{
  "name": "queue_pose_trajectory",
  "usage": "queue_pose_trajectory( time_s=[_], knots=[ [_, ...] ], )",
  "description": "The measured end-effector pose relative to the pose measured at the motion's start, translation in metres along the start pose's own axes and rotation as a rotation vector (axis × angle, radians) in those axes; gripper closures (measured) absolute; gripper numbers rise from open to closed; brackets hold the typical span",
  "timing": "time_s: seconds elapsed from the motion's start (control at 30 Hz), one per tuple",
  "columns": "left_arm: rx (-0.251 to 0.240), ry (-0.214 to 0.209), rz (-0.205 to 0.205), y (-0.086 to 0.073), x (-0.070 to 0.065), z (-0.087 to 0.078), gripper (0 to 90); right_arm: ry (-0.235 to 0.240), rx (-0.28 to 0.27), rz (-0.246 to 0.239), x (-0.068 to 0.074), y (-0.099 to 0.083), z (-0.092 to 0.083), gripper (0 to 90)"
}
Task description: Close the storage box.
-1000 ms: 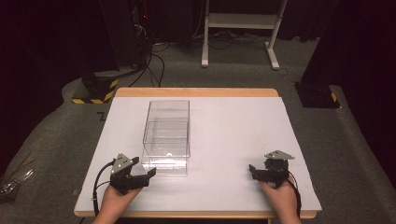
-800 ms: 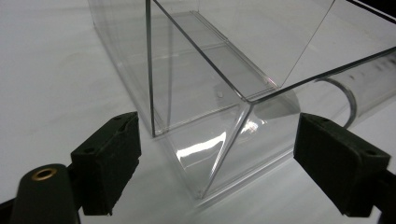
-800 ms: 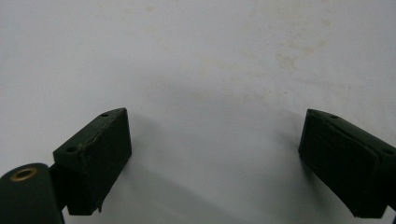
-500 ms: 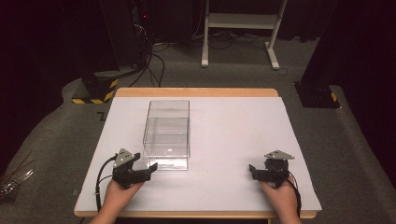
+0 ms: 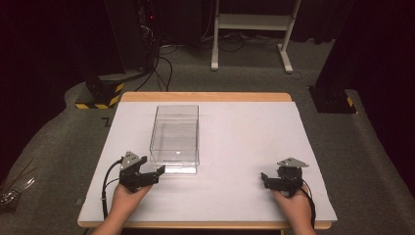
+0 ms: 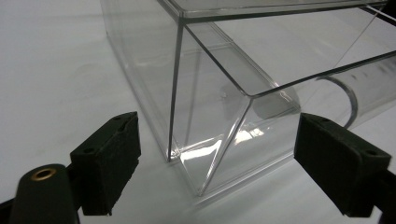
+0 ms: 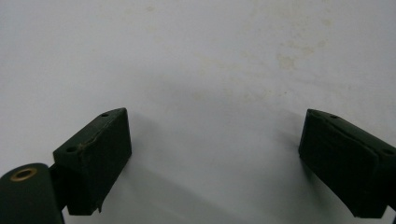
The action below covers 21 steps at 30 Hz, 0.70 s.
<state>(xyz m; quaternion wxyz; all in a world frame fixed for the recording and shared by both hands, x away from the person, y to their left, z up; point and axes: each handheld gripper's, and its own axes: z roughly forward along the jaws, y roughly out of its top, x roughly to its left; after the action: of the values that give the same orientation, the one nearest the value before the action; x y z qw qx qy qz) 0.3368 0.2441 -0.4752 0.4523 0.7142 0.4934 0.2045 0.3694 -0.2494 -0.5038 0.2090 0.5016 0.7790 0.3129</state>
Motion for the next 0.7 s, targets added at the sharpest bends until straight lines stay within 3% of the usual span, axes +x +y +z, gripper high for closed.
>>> queue_pose_trajectory(
  time_s=[0.7],
  knots=[
    [-0.014,0.033,-0.03,0.008,0.007,0.013,14.8,0.0,0.0,0.0,0.0,0.0,0.0,9.1]
  ],
)
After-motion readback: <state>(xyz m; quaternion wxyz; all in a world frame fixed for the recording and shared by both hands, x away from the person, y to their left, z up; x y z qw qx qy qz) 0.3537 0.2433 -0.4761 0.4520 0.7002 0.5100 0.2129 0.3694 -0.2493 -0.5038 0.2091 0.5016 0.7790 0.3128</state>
